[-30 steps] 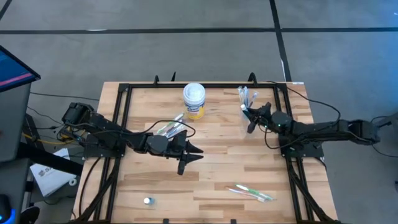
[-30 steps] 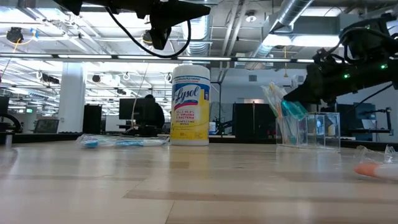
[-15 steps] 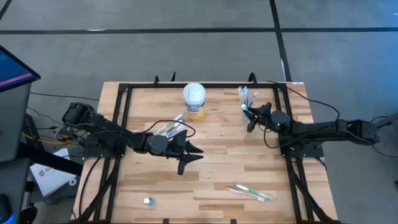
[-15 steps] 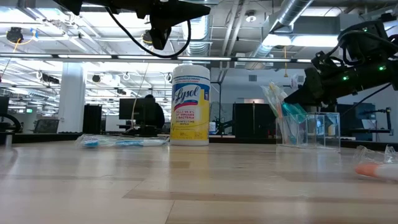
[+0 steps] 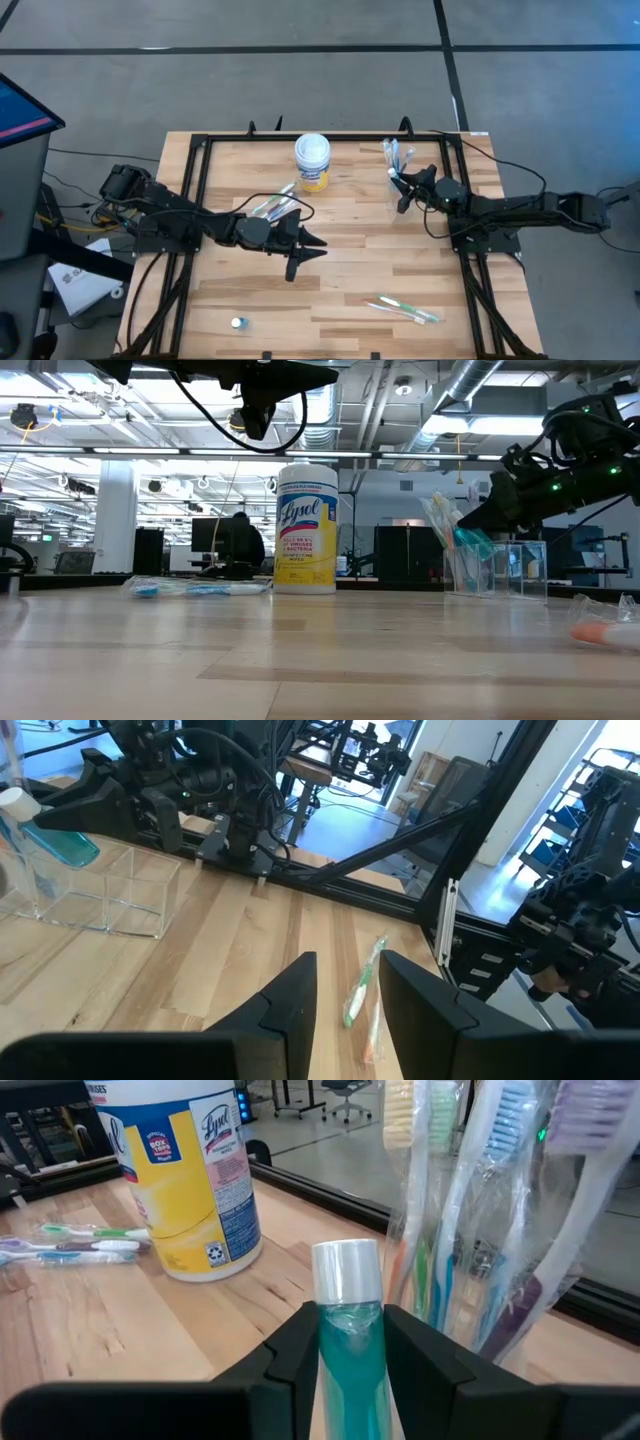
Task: Pick & Place toothbrushing station
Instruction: Put the top mouthwash into the transparent organizer, then put the bottom green toothbrush into the transparent organizer
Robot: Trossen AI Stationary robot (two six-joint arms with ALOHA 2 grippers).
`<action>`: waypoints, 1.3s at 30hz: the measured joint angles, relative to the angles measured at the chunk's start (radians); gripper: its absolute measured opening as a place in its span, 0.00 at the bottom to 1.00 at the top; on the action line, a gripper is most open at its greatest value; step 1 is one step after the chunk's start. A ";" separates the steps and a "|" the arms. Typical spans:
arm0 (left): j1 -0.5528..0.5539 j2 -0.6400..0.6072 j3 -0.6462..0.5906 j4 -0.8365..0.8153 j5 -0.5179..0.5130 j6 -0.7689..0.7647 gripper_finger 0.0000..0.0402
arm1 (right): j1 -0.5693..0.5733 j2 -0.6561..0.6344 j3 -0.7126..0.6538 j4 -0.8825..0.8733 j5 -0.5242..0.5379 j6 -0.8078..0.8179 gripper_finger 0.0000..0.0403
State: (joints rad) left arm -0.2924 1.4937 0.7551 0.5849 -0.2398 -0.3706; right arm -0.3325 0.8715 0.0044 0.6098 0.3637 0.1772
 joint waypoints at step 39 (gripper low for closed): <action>0.000 0.000 0.000 0.000 -0.004 0.000 0.26 | -0.008 -0.001 0.007 0.025 -0.049 0.000 0.35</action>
State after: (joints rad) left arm -0.2924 1.4937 0.7551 0.5846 -0.2436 -0.3705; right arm -0.3405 0.8703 0.0115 0.6347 0.3147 0.1768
